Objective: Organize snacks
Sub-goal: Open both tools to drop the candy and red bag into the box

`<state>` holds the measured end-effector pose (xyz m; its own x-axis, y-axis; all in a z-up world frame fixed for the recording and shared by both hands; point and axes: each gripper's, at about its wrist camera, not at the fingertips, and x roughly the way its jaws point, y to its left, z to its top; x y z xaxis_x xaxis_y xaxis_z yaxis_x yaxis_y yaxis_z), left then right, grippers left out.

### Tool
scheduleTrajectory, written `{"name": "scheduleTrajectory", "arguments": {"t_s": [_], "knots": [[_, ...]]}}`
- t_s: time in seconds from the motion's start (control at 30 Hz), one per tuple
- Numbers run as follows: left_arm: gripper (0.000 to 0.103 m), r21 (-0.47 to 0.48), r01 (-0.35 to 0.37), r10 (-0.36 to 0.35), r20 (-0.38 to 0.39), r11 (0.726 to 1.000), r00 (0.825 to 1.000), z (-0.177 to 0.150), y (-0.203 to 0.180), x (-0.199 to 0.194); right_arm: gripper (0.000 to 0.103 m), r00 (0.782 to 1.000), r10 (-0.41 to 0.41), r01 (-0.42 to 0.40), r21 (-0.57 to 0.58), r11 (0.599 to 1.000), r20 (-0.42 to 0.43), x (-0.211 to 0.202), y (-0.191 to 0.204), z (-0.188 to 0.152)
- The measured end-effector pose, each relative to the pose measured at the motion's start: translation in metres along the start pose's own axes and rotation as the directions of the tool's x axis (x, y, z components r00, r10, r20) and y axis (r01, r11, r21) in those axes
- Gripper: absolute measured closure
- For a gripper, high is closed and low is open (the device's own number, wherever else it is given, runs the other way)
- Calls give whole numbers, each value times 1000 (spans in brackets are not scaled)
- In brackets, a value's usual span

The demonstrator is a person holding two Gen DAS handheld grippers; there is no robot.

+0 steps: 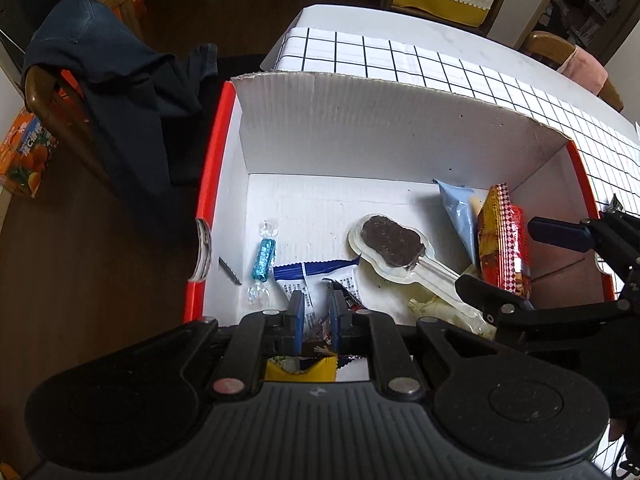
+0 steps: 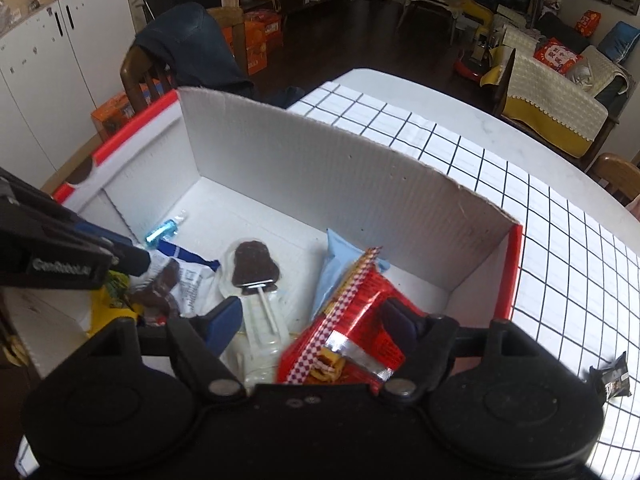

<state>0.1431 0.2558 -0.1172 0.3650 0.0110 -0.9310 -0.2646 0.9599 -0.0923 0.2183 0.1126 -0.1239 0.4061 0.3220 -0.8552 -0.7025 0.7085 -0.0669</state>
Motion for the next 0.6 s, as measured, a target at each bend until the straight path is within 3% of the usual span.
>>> {"name": "scheduleTrajectory", "arguments": {"t_s": [0.33,0.6], "knots": [[88,23,11,-13,81,1000,997,-14,-7,-35,21,998,18,-21,34,999,68,-40,1,-4],[70,52,30,-38,158,998,987,-29,-16,-69,17,991,32,-45,100,994,132,-81,-2,-15]]}}
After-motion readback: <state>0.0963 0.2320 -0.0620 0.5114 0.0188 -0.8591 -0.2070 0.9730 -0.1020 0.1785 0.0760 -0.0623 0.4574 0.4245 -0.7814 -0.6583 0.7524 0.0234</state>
